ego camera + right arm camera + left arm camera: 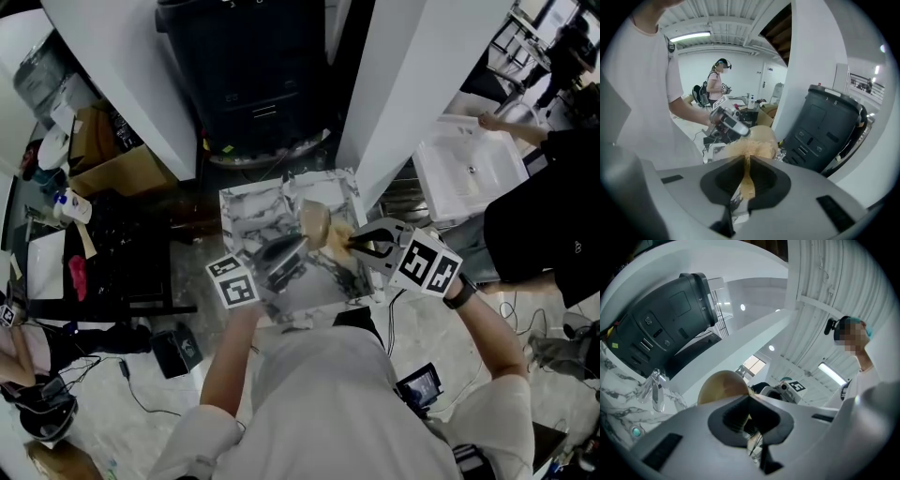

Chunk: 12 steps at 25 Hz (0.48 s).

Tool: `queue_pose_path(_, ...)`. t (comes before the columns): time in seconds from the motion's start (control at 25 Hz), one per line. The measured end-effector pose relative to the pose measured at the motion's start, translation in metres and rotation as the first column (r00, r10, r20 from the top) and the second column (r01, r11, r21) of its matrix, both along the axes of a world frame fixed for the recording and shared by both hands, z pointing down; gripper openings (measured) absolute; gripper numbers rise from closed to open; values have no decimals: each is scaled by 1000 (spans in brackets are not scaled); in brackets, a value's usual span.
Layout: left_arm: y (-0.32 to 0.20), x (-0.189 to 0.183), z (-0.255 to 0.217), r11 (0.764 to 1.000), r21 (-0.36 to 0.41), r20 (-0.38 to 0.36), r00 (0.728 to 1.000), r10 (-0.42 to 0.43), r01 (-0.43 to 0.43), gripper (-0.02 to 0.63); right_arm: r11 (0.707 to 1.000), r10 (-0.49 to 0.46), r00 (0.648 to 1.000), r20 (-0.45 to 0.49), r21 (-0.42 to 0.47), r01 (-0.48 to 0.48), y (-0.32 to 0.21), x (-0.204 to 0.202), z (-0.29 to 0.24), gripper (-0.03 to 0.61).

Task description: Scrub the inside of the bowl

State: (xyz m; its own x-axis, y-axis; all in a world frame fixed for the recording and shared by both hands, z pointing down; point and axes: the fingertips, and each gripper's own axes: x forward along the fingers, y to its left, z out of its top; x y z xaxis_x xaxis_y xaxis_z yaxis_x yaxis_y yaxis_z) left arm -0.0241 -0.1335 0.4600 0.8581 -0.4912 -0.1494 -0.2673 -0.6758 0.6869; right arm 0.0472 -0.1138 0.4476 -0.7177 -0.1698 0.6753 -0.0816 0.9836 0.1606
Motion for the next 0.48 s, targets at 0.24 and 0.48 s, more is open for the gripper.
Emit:
queue_pose_path(0.24, 8, 11, -9, 999, 24, -7, 1000, 26, -26, 17, 992, 110, 994, 14, 68, -110, -51, 10, -7, 43)
queue_pose_path(0.48, 10, 8, -11, 999, 25, -18, 1000, 24, -23, 17, 991, 133, 989, -68, 0, -133, -53, 17, 35, 43)
